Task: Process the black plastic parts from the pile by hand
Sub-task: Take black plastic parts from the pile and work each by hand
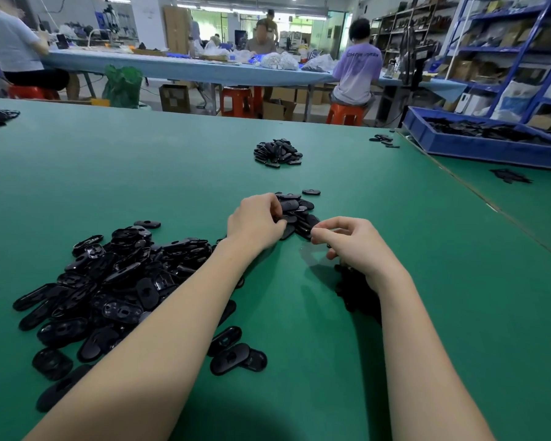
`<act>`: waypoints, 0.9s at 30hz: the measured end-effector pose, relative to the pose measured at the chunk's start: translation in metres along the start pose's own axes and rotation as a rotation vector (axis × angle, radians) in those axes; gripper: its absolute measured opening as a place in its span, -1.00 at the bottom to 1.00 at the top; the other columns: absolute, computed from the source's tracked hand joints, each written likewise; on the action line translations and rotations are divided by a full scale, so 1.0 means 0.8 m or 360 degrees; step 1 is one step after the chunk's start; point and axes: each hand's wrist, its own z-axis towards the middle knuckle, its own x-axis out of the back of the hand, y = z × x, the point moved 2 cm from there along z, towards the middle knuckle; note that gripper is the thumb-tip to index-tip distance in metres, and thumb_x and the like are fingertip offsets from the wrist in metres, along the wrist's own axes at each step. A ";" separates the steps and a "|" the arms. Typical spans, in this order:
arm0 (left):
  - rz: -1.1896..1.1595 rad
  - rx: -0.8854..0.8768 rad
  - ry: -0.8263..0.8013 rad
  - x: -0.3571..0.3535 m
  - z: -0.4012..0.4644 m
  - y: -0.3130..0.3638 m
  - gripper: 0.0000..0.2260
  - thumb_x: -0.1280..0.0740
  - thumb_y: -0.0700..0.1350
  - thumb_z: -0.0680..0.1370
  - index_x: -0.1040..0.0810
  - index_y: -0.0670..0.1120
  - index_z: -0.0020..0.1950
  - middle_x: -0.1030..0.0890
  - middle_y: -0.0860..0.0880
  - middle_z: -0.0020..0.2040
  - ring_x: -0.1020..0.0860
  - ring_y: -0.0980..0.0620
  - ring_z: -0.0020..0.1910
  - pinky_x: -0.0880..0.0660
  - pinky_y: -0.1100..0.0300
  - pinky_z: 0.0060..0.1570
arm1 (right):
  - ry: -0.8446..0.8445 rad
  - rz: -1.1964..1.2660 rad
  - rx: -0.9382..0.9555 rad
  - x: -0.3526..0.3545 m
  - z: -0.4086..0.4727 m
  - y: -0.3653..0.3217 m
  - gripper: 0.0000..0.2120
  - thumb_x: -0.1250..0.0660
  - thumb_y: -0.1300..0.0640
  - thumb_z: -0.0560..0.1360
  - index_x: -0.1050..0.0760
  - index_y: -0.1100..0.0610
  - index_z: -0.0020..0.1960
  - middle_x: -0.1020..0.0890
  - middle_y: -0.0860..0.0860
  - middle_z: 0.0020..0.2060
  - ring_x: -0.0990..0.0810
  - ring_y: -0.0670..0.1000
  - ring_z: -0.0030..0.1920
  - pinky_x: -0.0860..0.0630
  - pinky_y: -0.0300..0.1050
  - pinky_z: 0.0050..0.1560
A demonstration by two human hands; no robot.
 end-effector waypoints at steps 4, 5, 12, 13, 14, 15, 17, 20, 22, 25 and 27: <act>-0.0211 -0.0001 0.0038 0.019 -0.011 -0.014 -0.95 -0.40 0.01 0.53 -0.59 0.08 -0.05 -0.64 0.17 -0.04 -0.56 0.05 -0.03 -0.44 0.18 -0.04 | -0.0042 -0.0024 0.0025 -0.001 -0.001 -0.003 -0.92 -0.45 0.02 0.51 -0.66 0.02 -0.05 -0.75 -0.09 -0.15 -0.51 -0.15 -0.44 -0.38 -0.22 -0.28; -0.0293 -0.0005 0.0030 0.026 -0.015 -0.019 -0.95 -0.40 0.02 0.54 -0.61 0.07 -0.07 -0.64 0.17 -0.09 -0.56 0.07 -0.05 -0.44 0.22 -0.06 | -0.0052 -0.0042 0.0035 -0.002 -0.001 -0.004 -0.91 -0.44 0.01 0.52 -0.66 0.01 -0.05 -0.75 -0.10 -0.16 -0.51 -0.16 -0.44 -0.38 -0.22 -0.29; -0.0315 -0.0088 -0.0242 0.066 -0.031 -0.038 -0.76 -0.26 0.14 0.61 -0.65 0.07 -0.09 -0.69 0.10 -0.08 -0.64 0.09 -0.03 -0.51 0.19 0.01 | -0.0179 -0.0339 0.0143 -0.027 0.000 -0.018 -0.94 -0.46 -0.02 0.48 -0.67 -0.05 -0.12 -0.74 -0.09 -0.19 -0.57 -0.15 -0.35 -0.42 -0.29 -0.34; -0.0316 -0.0099 -0.0244 0.069 -0.033 -0.038 -0.75 -0.25 0.13 0.62 -0.65 0.06 -0.10 -0.69 0.10 -0.07 -0.64 0.09 -0.02 -0.52 0.18 0.05 | -0.0236 -0.0402 0.0154 -0.034 0.000 -0.021 -0.94 -0.48 -0.03 0.46 -0.68 -0.06 -0.14 -0.73 -0.10 -0.20 -0.58 -0.16 -0.33 -0.43 -0.27 -0.30; -0.0304 -0.0114 -0.0225 0.071 -0.034 -0.037 -0.75 -0.25 0.11 0.63 -0.65 0.06 -0.10 -0.70 0.10 -0.08 -0.64 0.10 -0.02 -0.51 0.21 0.05 | -0.0303 -0.0468 0.0170 -0.041 -0.002 -0.024 -0.93 -0.51 -0.04 0.44 -0.69 -0.07 -0.15 -0.72 -0.12 -0.22 -0.59 -0.16 -0.31 -0.45 -0.26 -0.26; -0.0285 -0.0131 -0.0198 0.072 -0.035 -0.038 -0.75 -0.24 0.09 0.63 -0.66 0.06 -0.10 -0.70 0.11 -0.09 -0.63 0.11 -0.02 -0.48 0.28 0.02 | -0.0375 -0.0536 0.0190 -0.049 -0.004 -0.027 -0.92 -0.53 -0.06 0.42 -0.69 -0.07 -0.16 -0.71 -0.13 -0.25 -0.60 -0.18 -0.30 -0.46 -0.25 -0.23; -0.0297 -0.0127 -0.0173 0.073 -0.036 -0.039 -0.75 -0.22 0.05 0.65 -0.66 0.05 -0.09 -0.70 0.14 -0.10 -0.62 0.13 -0.01 -0.42 0.38 -0.04 | -0.0507 -0.0647 0.0235 -0.066 -0.008 -0.033 -0.88 -0.57 -0.08 0.38 -0.70 -0.07 -0.16 -0.70 -0.16 -0.28 -0.59 -0.22 -0.31 -0.46 -0.28 -0.23; -0.0330 -0.0078 -0.0163 0.073 -0.034 -0.047 -0.74 -0.19 0.01 0.67 -0.67 0.04 -0.01 -0.70 0.12 -0.03 -0.61 0.11 0.06 -0.41 0.28 -0.06 | -0.0585 -0.0695 0.0296 -0.087 -0.014 -0.038 -0.81 -0.59 -0.09 0.35 -0.70 -0.05 -0.11 -0.71 -0.14 -0.24 -0.58 -0.20 -0.29 -0.47 -0.29 -0.24; -0.0220 -0.0071 -0.0144 0.071 -0.033 -0.054 -0.75 -0.17 -0.04 0.67 -0.66 0.05 0.10 -0.69 0.04 0.08 -0.59 0.04 0.12 -0.36 0.26 -0.01 | -0.0583 -0.0745 0.0345 -0.096 -0.016 -0.040 -0.78 -0.60 -0.10 0.35 -0.69 -0.05 -0.08 -0.70 -0.11 -0.19 -0.59 -0.16 -0.23 -0.52 -0.24 -0.16; -0.0009 -0.0059 -0.0283 0.064 -0.034 -0.062 -0.73 -0.23 -0.10 0.64 -0.61 0.04 0.28 -0.62 0.00 0.27 -0.57 0.00 0.22 -0.38 0.28 0.13 | -0.0583 -0.0807 0.0380 -0.099 -0.016 -0.039 -0.77 -0.58 -0.11 0.36 -0.68 -0.06 -0.05 -0.69 -0.09 -0.16 -0.61 -0.12 -0.16 -0.55 -0.19 -0.01; 0.0130 -0.0069 -0.0400 0.060 -0.035 -0.065 -0.73 -0.31 -0.08 0.58 -0.62 0.05 0.27 -0.64 0.02 0.26 -0.58 0.00 0.24 -0.45 0.19 0.27 | -0.0558 -0.0805 0.0381 -0.097 -0.014 -0.038 -0.79 -0.57 -0.12 0.38 -0.68 -0.06 -0.06 -0.70 -0.10 -0.18 -0.61 -0.12 -0.15 -0.53 -0.21 -0.05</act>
